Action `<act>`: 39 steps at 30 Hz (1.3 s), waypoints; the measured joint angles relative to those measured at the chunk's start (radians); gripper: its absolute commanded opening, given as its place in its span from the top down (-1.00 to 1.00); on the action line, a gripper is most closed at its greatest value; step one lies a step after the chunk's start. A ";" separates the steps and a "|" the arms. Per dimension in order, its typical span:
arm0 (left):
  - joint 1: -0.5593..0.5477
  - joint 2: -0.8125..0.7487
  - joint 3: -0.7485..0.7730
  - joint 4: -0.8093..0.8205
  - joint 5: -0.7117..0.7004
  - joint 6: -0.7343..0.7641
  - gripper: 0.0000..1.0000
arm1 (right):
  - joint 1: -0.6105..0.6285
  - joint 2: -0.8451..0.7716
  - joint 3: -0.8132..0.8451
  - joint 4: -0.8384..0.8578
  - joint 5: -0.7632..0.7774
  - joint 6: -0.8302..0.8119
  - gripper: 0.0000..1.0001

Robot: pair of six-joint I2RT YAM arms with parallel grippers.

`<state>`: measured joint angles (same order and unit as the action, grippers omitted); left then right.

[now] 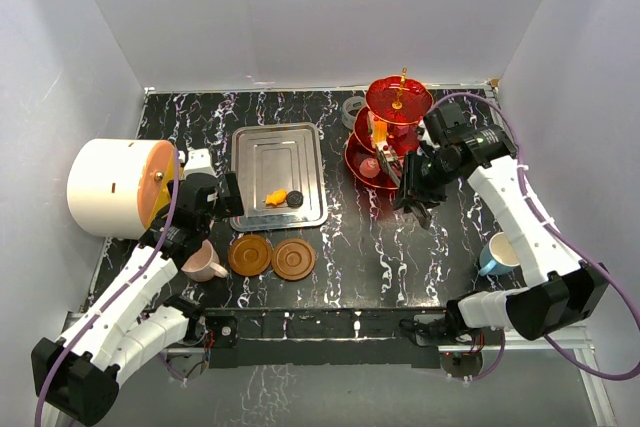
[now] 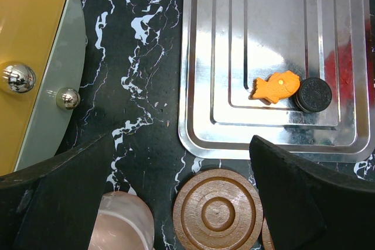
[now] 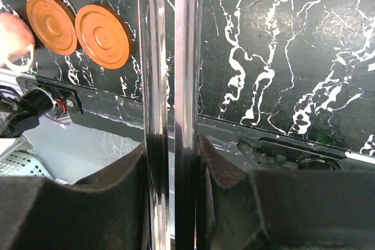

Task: Serve the afternoon tea
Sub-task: Place the desert on the desert table.

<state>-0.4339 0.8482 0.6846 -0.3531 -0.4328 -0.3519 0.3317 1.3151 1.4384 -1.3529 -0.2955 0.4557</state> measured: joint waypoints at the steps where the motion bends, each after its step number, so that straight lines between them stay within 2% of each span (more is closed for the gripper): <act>1: 0.000 0.000 0.000 0.000 0.000 0.000 -0.97 | -0.011 -0.002 0.000 -0.007 -0.002 -0.008 0.59; 13: 0.000 0.004 0.000 0.000 -0.001 0.000 -0.97 | -0.183 -0.007 0.000 0.022 -0.034 -0.056 0.58; 26: 0.000 0.008 0.000 -0.003 -0.002 0.000 -0.97 | -0.230 0.034 -0.044 0.129 -0.063 -0.066 0.54; 31: 0.000 0.008 0.000 -0.003 -0.002 0.000 -0.97 | -0.237 0.044 -0.075 0.145 -0.066 -0.071 0.47; 39: 0.000 0.008 0.000 -0.003 -0.001 0.000 -0.97 | -0.242 0.061 -0.080 0.179 -0.071 -0.078 0.23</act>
<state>-0.4339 0.8566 0.6846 -0.3561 -0.4339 -0.3515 0.0898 1.3758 1.3582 -1.1740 -0.3664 0.3775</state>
